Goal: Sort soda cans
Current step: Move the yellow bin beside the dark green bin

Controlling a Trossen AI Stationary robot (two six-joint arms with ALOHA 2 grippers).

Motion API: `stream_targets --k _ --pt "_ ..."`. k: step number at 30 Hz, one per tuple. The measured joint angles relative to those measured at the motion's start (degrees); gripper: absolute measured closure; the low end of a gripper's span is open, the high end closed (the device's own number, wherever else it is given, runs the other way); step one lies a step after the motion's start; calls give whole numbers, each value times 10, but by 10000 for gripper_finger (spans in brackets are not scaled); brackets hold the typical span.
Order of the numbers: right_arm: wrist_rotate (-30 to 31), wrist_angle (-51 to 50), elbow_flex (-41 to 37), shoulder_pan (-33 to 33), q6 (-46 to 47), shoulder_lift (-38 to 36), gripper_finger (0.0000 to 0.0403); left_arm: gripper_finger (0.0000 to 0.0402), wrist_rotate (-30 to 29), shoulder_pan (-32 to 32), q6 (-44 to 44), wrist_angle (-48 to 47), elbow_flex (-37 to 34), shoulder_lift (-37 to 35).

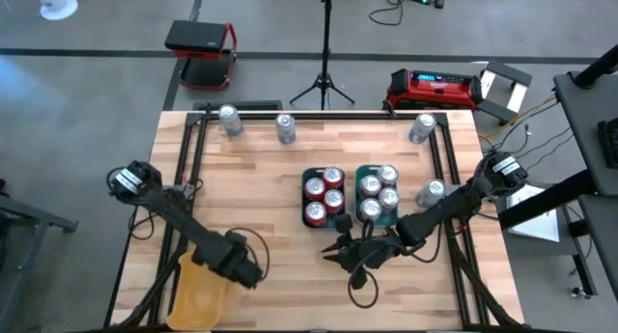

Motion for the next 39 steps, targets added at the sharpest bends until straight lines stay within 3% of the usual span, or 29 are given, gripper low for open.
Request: stream_targets --k 2,7,14,20,24,30,39 --pt "0 2 0 0 1 1 344 393 -9 23 27 0 -11 -10" --pt "-4 8 0 0 21 10 355 384 -42 101 118 -11 -27 -40" --pt "-4 13 0 0 32 40 350 400 -116 265 240 -13 -55 -82" --pt "-4 14 0 1 59 62 343 400 -147 412 338 44 -45 -92" --pt "-5 12 -1 2 59 68 340 400 -151 486 355 83 -34 -85" --pt "-5 11 -1 5 60 69 344 400 -167 537 351 102 -6 -75" --pt "-5 5 -1 13 61 69 355 400 -158 526 323 105 15 -75"
